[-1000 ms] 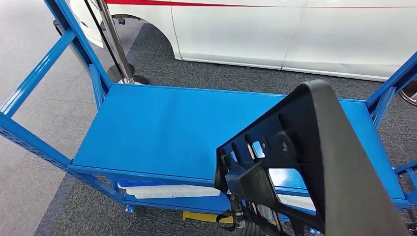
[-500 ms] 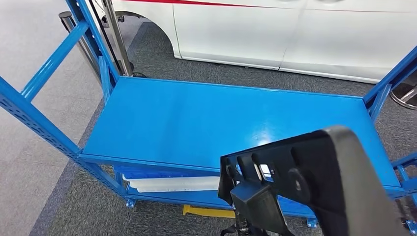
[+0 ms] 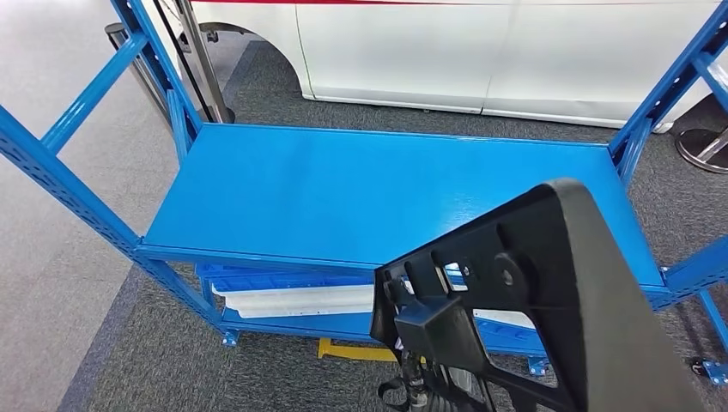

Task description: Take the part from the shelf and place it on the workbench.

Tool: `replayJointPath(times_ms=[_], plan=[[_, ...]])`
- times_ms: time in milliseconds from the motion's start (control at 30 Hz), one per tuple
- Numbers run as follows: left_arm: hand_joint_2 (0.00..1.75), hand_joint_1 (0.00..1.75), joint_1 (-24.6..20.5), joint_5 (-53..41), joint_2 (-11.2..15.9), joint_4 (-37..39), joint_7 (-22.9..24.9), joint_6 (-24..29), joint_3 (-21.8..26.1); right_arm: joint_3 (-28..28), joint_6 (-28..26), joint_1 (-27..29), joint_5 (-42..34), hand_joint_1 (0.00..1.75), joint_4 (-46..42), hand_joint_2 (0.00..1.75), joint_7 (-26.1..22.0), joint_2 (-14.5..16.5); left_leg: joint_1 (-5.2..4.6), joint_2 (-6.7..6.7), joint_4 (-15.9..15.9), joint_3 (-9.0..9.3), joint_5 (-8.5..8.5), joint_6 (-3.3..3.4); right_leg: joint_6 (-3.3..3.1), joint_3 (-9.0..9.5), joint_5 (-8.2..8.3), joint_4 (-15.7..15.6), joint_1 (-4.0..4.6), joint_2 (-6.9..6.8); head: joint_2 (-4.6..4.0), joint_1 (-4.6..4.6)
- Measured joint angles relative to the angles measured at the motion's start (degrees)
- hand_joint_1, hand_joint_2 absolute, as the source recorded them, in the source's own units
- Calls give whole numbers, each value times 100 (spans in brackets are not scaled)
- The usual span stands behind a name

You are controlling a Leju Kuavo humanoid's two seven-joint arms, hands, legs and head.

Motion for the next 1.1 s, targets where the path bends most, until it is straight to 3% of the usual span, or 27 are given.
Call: replayJointPath(times_ms=[33,67,100,167,233,300,367,400,500,533,567,600,633,667,733,800,867,900,967,1033,1067,1100], plan=[[175,0,0,-21,-8,1,-11,20,0,-26,20,73,-14,175,-53,175,-5,-7,1,0,297,-26,-117,-7,-4,-92,44,29,14,-9,0,1],[175,0,0,-41,-15,1,-19,38,0,-54,42,141,-20,175,-106,175,-8,-13,0,1,462,12,-89,-11,-4,-191,87,68,25,-16,0,1],[175,0,0,-55,-17,1,-23,54,0,-83,64,197,-27,175,-155,175,-11,-17,0,1,455,126,49,-9,0,-293,125,114,33,-21,0,1],[175,0,-10,-85,-17,1,-24,79,-3,-132,101,289,-51,175,-240,175,-13,-19,-3,0,-67,593,313,18,29,-483,186,230,37,-18,0,0],[175,0,-28,-115,-21,0,-25,106,-8,-184,157,372,-92,175,-332,175,-16,-17,-30,-8,-790,1080,265,64,82,-600,235,337,48,-20,0,1],[175,0,-35,-134,-37,1,-27,126,-10,-242,237,443,-144,175,-412,175,-17,-15,-70,-14,-1097,1230,175,122,149,-643,310,370,50,-27,0,2],[175,0,-28,-143,-73,3,-27,133,-11,-296,304,519,-197,175,-477,175,-16,-14,-53,13,-1118,1144,259,203,220,-689,324,384,44,-9,0,5],[175,0,-27,-148,-87,4,-26,134,-11,-324,335,558,-217,175,-507,175,-16,-14,-38,35,-1129,1084,323,253,258,-732,192,464,38,7,0,8],[175,0,-29,-166,-101,5,-26,140,-11,-397,439,652,-266,175,-565,175,-15,-12,-26,129,-1122,867,510,344,380,-921,-611,1256,-14,32,0,16],[175,0,-28,-171,-102,5,-26,142,-11,-414,469,673,-286,175,-572,175,-15,-12,-29,167,-1102,792,561,344,412,-959,-762,1572,-32,32,0,17],[175,0,-28,-172,-103,5,-28,142,-11,-433,493,695,-308,175,-575,175,-14,-10,-30,207,-1076,714,605,341,435,-945,-771,1778,-47,30,0,16],[175,0,-29,-173,-104,5,-32,142,-11,-456,515,718,-329,175,-576,175,-14,-4,-31,252,-1044,633,641,335,451,-855,-662,1816,-61,26,0,16],[175,0,-29,-173,-105,5,-36,142,-11,-482,535,742,-348,175,-576,175,-13,7,-30,300,-1010,556,672,324,458,-662,-490,1648,-74,3,0,17],[175,0,-30,-173,-107,5,-40,142,-11,-511,556,760,-363,175,-576,175,-13,22,-31,346,-978,494,701,308,454,-386,-348,1316,-81,-59,0,16],[175,0,-27,-173,-112,5,-48,142,-12,-559,593,782,-389,175,-583,175,-15,53,-43,433,-942,426,753,258,401,171,-336,509,-42,-246,0,15],[175,0,-31,-173,-121,5,-60,146,-14,-601,620,801,-407,175,-594,175,-18,82,-44,527,-956,421,811,185,300,363,-446,109,19,-314,0,13],[175,0,-45,-172,-129,5,-70,156,-15,-650,653,840,-414,175,-601,175,-20,117,-28,583,-975,422,853,100,179,303,-370,46,24,-224,0,13],[175,0,-48,-171,-130,5,-74,160,-15,-678,673,861,-415,175,-604,175,-21,136,-19,508,-928,397,781,65,118,265,-306,21,15,-172,0,11],[175,0,-35,-165,-130,5,-80,164,-14,-736,709,893,-421,175,-606,175,-22,180,-8,229,-524,260,361,28,15,167,-175,-15,-6,-74,0,11],[175,0,-8,-155,-131,5,-79,162,-14,-793,748,918,-431,175,-606,175,-24,218,-10,49,183,61,-115,20,-35,38,-83,6,14,44,0,10],[175,0,1,-148,-130,5,-74,160,-14,-820,774,934,-435,175,-605,175,-26,234,-10,27,440,15,-209,19,-39,-25,-46,26,26,108,0,9],[175,0,5,-136,-126,5,-67,158,-14,-847,803,951,-435,175,-603,175,-27,253,-10,18,511,55,-187,23,-34,-86,-15,52,36,179,0,10]])
